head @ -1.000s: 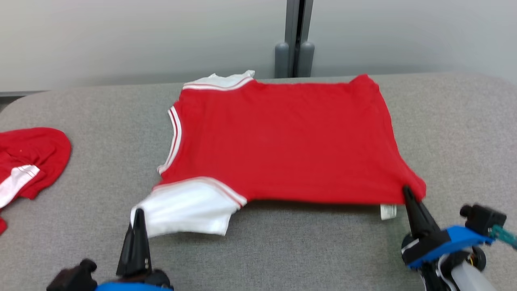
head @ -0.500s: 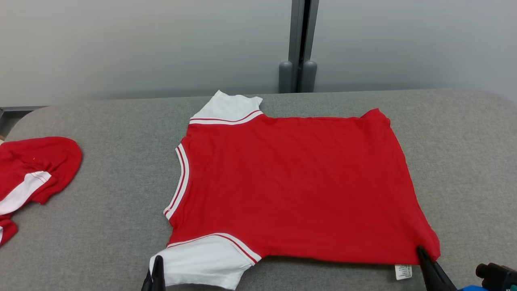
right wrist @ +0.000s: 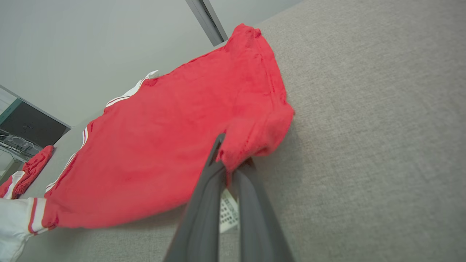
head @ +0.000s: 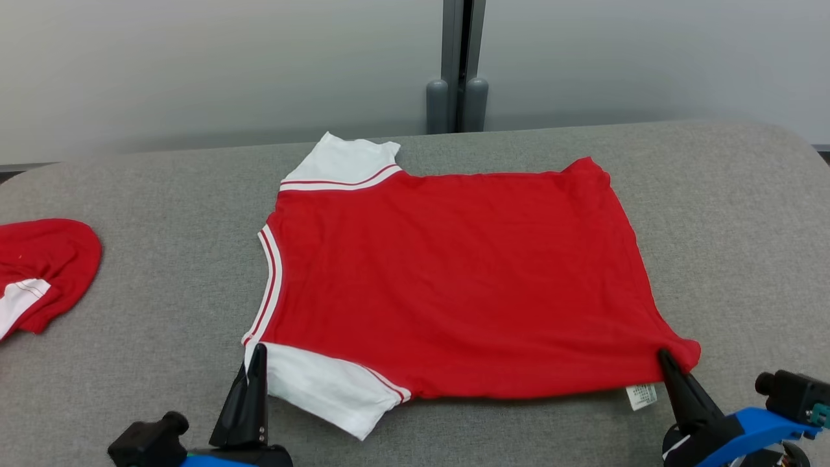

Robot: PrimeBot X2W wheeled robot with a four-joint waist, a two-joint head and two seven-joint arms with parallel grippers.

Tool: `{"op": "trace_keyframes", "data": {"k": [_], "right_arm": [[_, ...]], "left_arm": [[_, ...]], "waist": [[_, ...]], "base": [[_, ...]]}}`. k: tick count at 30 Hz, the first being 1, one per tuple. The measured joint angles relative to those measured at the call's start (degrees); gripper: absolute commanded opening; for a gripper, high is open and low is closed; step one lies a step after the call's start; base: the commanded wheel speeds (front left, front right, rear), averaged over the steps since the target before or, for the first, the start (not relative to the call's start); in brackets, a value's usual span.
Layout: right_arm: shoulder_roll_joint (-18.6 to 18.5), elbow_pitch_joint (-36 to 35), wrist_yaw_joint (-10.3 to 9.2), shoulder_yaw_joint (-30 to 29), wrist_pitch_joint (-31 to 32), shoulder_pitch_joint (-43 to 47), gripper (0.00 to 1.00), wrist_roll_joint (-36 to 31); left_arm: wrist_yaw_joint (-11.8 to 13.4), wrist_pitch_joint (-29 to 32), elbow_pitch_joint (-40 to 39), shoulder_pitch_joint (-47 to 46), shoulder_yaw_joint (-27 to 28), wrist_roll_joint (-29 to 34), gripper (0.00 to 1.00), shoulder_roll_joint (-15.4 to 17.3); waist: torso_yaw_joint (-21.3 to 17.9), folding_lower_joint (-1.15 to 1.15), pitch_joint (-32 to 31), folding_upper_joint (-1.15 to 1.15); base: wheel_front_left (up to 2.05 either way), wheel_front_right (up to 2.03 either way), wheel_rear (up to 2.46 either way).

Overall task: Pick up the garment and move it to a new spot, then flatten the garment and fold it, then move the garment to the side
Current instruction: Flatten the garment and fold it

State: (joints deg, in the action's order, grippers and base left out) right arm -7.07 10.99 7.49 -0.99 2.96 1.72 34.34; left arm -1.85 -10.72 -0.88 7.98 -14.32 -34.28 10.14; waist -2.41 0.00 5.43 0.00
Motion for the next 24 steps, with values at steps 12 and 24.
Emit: {"op": "trace_keyframes", "data": {"k": [12,24], "right_arm": [[0.0,4.7,0.00,0.0,3.5,-8.7,0.00,-1.7],[-0.5,11.2,0.00,1.4,4.5,-16.4,0.00,-2.3]], "left_arm": [[-2.8,1.0,12.0,-13.3,-1.3,0.7,0.00,1.2],[-4.7,0.0,24.9,-25.4,-3.3,0.6,0.00,1.5]], "waist": [[-0.8,0.00,2.4,0.00],[-0.4,0.00,4.6,0.00]], "base": [[0.00,0.00,0.00],[0.00,0.00,0.00]]}}
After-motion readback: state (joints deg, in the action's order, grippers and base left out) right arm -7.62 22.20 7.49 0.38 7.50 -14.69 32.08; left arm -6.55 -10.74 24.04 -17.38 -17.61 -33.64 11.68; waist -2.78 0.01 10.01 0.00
